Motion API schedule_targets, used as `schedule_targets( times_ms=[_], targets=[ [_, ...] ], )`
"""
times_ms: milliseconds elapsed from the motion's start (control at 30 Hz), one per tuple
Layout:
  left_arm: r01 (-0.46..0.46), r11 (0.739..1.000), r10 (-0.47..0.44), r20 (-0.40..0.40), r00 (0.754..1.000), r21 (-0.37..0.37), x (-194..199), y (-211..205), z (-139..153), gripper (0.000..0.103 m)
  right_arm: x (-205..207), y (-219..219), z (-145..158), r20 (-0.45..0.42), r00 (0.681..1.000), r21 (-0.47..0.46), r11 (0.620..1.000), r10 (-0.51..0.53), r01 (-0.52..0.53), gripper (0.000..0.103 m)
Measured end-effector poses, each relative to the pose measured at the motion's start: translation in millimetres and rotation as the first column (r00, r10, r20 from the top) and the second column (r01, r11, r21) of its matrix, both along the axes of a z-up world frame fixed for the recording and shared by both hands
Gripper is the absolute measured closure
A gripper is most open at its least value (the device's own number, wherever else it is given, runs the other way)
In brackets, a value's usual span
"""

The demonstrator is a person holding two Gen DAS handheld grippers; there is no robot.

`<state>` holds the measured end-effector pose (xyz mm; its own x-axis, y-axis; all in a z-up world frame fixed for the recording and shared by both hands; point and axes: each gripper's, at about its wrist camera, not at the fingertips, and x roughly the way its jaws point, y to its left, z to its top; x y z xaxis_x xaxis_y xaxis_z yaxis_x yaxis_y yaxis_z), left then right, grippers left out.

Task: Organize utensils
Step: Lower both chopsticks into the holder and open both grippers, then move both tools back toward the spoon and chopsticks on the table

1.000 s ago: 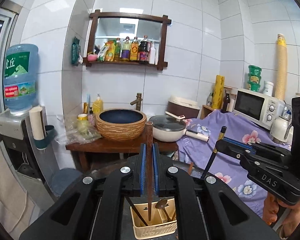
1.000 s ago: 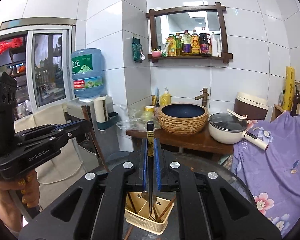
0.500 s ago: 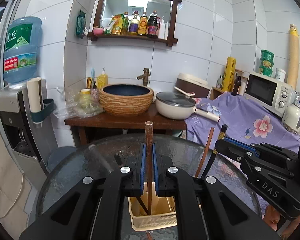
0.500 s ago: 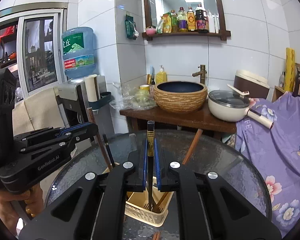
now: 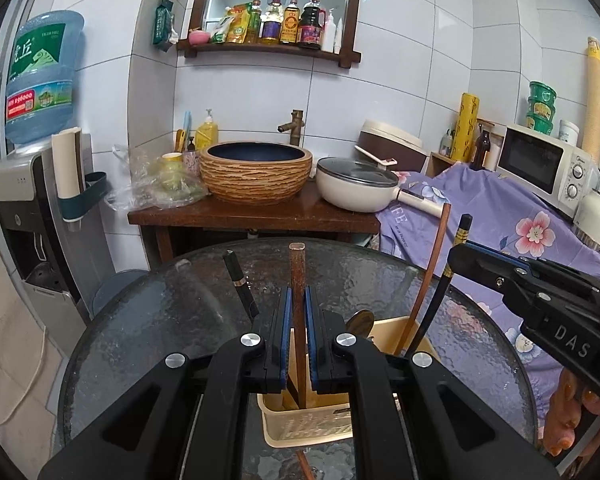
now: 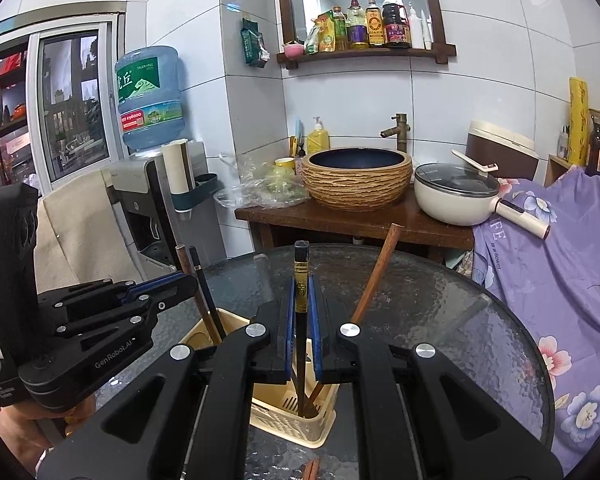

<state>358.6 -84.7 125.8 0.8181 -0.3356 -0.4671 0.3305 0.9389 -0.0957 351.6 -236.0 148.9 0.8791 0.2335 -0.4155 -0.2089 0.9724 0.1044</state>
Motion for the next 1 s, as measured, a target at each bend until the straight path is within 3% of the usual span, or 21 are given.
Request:
schedule_targets(
  times_ms=[267,400,500,600,767,833,1000],
  targets=[
    [-0.003,1.0,0.003,0.008,1.0,0.001,-1,1,-1,0.094,1,-2,0,0.004,1.0,-0.005,1.0,-0.016,0.016,0.095],
    [0.005,1.0,-0.005,0.026,1.0,-0.018,-9,7,4,0.073,-1,-3,1,0.018,1.0,-0.012,1.0,-0.025,0.025,0.091],
    [0.005,1.0,-0.004,0.059,0.998,-0.017,-20,10,10,0.062,-6,-5,2,0.042,0.998,-0.011,0.999,-0.038,0.039,0.066],
    [0.012,1.0,-0.011,0.083,0.996,-0.008,-31,13,13,0.059,-13,-5,4,0.057,0.998,-0.02,0.999,-0.036,0.037,0.066],
    [0.01,1.0,-0.01,0.094,0.995,0.002,-56,26,7,0.039,-38,-5,-7,0.043,0.999,-0.026,0.999,-0.025,0.026,0.066],
    [0.013,1.0,-0.015,0.078,0.997,0.025,-69,30,-4,0.032,-48,-6,-18,0.02,1.0,-0.028,0.999,-0.019,0.02,0.066],
    [0.043,0.996,-0.042,-0.018,0.999,0.072,-88,36,-42,0.03,-67,-6,-57,-0.076,0.997,-0.046,0.999,0.006,-0.01,0.066]
  ],
)
